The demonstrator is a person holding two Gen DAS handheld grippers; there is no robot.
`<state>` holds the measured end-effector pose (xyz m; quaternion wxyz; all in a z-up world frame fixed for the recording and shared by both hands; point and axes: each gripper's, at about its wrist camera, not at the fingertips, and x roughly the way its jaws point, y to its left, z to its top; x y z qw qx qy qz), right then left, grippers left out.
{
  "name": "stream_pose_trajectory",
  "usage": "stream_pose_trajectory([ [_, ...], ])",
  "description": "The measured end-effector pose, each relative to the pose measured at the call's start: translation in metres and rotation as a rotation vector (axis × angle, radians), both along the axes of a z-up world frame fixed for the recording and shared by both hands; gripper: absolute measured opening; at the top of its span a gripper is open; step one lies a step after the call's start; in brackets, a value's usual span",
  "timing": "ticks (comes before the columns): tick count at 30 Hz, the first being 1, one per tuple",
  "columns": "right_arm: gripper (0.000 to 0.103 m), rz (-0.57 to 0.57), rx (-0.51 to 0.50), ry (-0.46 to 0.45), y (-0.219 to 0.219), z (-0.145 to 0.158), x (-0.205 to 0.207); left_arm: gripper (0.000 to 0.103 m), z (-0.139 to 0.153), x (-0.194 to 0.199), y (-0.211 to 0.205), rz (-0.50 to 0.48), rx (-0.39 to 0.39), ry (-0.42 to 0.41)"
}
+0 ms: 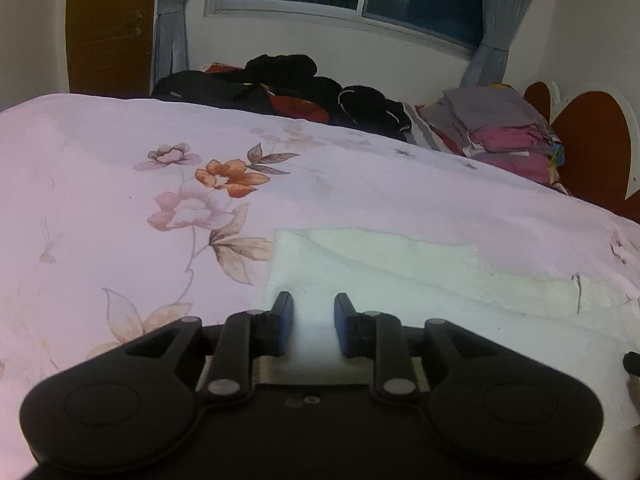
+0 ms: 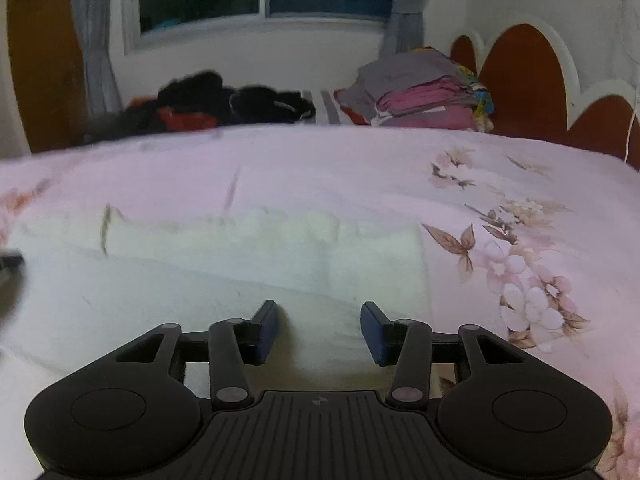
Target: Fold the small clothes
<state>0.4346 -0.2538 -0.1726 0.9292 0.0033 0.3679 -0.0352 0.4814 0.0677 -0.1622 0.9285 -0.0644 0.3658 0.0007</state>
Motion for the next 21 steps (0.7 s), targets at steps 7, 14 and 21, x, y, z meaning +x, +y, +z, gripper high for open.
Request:
stream_pose_trajectory([
  [7,0.046,-0.015,0.064,-0.024,-0.014,0.021,-0.021,0.023,0.018,-0.025,0.005,0.000,-0.029,0.017],
  [14,0.046,0.086,0.047,0.027,0.016,0.013,-0.041,0.028,0.019,-0.063,-0.019,-0.085,-0.029,0.033],
  [21,0.046,0.060,0.089,0.033,0.001,0.019,-0.058,0.026,0.020,-0.077,-0.021,-0.044,-0.014,0.046],
])
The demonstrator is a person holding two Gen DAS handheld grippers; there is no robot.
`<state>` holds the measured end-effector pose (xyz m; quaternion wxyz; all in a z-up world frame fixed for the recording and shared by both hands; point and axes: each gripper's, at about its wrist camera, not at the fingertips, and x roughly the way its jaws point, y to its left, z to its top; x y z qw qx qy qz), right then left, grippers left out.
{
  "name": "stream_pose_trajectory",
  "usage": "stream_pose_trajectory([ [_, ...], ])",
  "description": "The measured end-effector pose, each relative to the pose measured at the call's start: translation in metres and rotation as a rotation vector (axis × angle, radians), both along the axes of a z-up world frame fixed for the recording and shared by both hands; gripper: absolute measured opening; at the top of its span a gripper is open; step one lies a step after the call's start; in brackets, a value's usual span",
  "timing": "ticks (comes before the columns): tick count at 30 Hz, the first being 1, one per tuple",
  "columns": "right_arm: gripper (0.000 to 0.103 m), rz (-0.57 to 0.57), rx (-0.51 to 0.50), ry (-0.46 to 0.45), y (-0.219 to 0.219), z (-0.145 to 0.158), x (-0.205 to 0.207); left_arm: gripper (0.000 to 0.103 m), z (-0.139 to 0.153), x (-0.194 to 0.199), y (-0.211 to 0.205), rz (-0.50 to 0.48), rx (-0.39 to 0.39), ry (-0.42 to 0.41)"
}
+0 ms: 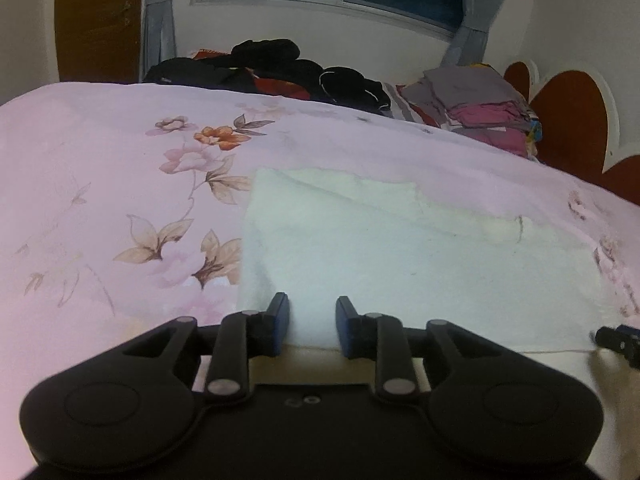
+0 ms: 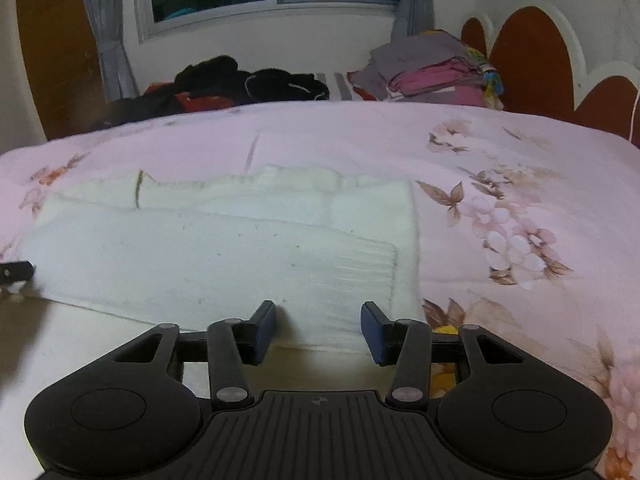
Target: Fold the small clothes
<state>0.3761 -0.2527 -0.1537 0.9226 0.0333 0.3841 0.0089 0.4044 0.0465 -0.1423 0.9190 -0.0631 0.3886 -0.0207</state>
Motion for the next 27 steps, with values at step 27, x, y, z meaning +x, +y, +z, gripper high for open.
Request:
stream_pose_trajectory([
  [27,0.047,0.249,0.063,0.066,0.035,-0.010,-0.089,0.026,-0.001,-0.119,-0.033,-0.022,0.083,0.090],
])
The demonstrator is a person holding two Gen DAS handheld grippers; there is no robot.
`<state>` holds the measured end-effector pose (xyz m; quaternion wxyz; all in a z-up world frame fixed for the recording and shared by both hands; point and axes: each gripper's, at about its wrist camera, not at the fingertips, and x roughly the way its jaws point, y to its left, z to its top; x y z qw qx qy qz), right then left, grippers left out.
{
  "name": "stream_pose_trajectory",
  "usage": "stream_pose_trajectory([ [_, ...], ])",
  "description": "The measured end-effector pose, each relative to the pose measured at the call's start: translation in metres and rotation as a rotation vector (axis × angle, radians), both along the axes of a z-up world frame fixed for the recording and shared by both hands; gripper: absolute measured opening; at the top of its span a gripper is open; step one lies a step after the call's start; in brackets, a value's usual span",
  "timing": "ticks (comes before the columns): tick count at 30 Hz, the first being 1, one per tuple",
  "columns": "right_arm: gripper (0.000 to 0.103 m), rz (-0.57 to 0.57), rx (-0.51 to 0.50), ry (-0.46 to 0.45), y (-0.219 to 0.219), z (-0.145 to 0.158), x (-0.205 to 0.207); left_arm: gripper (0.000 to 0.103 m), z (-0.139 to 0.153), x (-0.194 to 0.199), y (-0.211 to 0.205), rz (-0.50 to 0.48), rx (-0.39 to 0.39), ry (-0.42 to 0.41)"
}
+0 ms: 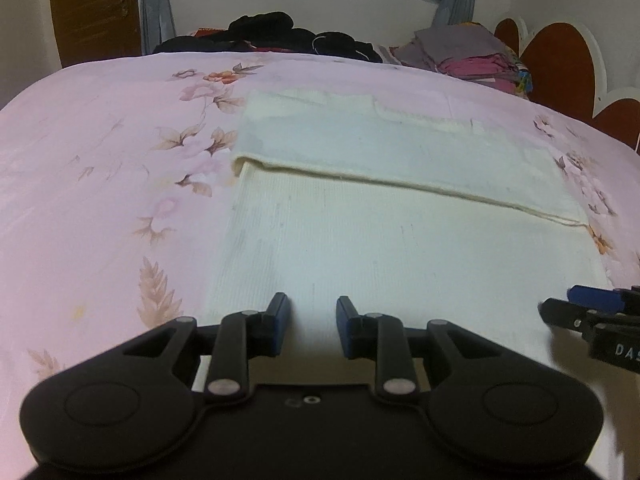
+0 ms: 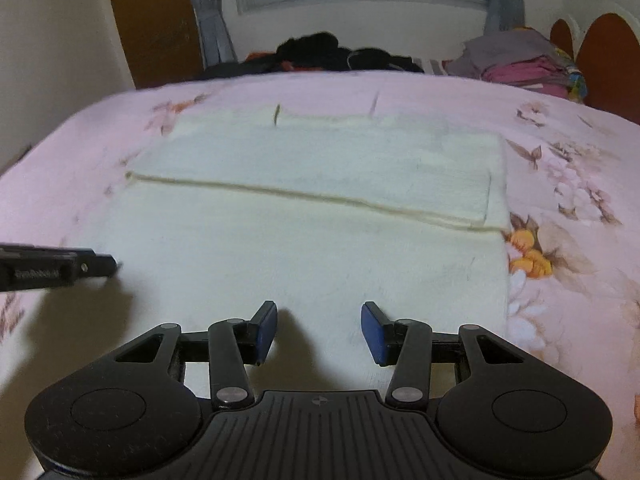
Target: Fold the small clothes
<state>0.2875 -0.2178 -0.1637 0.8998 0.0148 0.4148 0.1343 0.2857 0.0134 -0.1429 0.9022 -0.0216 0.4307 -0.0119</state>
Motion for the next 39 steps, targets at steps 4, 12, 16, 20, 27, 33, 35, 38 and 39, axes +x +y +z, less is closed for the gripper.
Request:
stream_pose_trajectory([
  [4,0.047,-0.036,0.021,-0.025,-0.002,0.012,-0.015,0.027,0.005,-0.006,0.001,-0.015,-0.013,-0.002],
  [12,0.047,-0.112,-0.014,-0.019,0.005,0.026,-0.062,0.053,0.015,-0.028,0.000,-0.092,-0.040,-0.010],
  [16,0.047,-0.123,-0.032,-0.019,0.014,0.031,-0.091,0.061,0.022,-0.051,0.001,-0.145,-0.034,-0.028],
  [20,0.047,-0.137,-0.024,-0.018,0.019,0.035,-0.114,0.062,0.025,-0.072,0.004,-0.176,-0.036,-0.024],
  [27,0.047,-0.145,-0.025,-0.030,0.024,0.044,-0.145,0.062,0.028,-0.105,0.013,-0.201,-0.050,-0.012],
  [33,0.047,-0.120,-0.038,-0.035,0.032,0.045,-0.173,0.060,0.028,-0.132,0.021,-0.212,-0.047,-0.012],
  [35,0.047,-0.125,-0.044,-0.024,0.030,0.043,-0.183,0.060,0.026,-0.141,0.028,-0.204,-0.043,-0.002],
  [38,0.047,-0.143,-0.060,-0.008,0.024,0.040,-0.197,0.060,0.023,-0.151,0.039,-0.182,-0.040,0.014],
  [39,0.047,-0.150,-0.066,-0.003,0.021,0.039,-0.202,0.060,0.022,-0.154,0.042,-0.176,-0.042,0.019],
])
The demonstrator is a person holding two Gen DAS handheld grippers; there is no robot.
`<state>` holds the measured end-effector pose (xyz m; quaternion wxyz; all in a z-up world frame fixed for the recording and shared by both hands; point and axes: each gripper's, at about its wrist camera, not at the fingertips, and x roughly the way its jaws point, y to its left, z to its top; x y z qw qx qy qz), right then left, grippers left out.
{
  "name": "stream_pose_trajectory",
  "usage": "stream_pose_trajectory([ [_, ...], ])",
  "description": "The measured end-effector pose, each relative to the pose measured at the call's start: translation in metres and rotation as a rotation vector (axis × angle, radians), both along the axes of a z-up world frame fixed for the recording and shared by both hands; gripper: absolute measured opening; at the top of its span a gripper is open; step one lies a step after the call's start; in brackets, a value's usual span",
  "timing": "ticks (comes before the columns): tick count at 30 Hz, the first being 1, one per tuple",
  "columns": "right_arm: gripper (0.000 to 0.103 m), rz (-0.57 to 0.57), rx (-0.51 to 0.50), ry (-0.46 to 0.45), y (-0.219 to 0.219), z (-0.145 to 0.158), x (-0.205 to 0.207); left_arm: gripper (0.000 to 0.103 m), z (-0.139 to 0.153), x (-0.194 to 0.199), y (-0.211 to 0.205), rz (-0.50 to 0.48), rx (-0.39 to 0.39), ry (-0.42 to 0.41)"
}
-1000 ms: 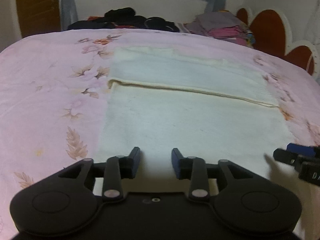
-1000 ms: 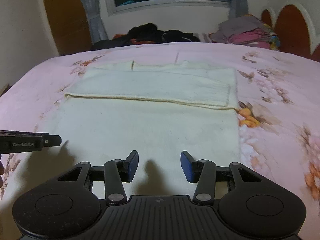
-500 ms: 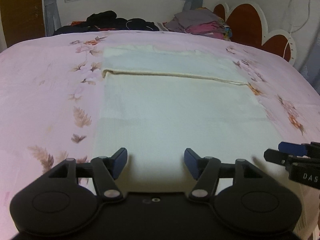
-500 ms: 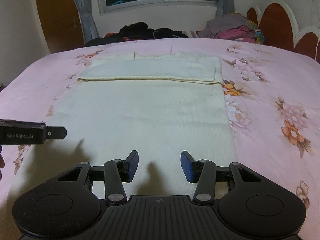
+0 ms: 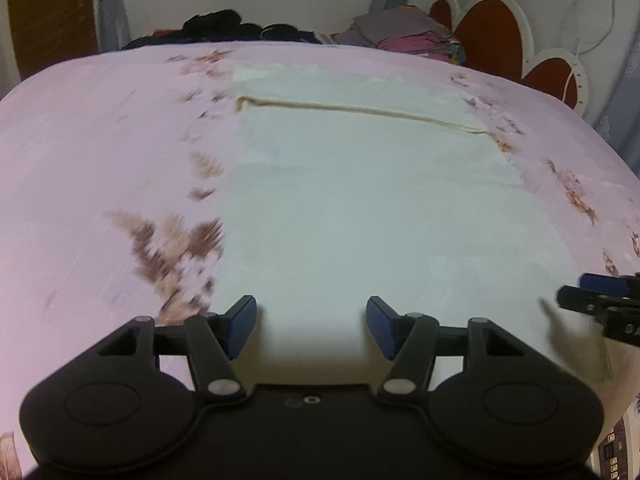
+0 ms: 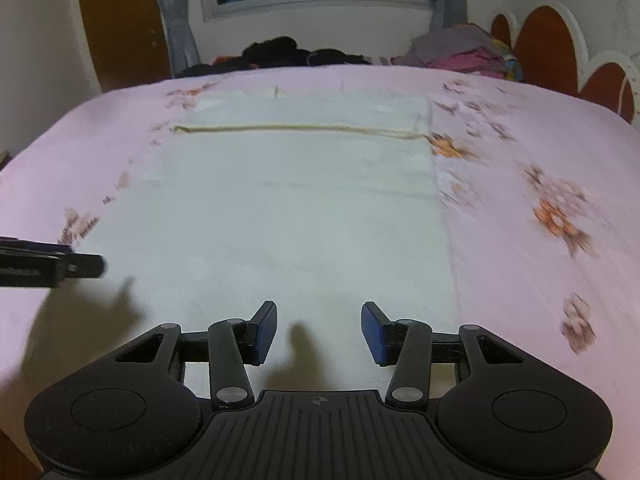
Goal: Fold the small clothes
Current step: 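Lower the left gripper to the sweater hem and close on it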
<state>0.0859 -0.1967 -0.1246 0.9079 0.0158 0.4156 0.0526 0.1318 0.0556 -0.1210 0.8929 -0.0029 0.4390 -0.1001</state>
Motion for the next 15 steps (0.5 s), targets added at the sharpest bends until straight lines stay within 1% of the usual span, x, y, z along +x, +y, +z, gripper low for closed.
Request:
stream_pose_trajectory([
  [5,0.047,-0.051,-0.009,0.021,-0.015,-0.003,-0.018,0.060,-0.002,-0.015,0.015,0.020,0.015,0.008],
  [9,0.047,-0.097,-0.010,0.040,-0.028,-0.006,-0.028,0.060,-0.006,-0.022,0.024,0.032,0.010,0.028],
  [15,0.047,-0.133,-0.019,0.055,-0.036,-0.007,-0.039,0.060,-0.008,-0.034,0.030,0.021,0.005,0.047],
])
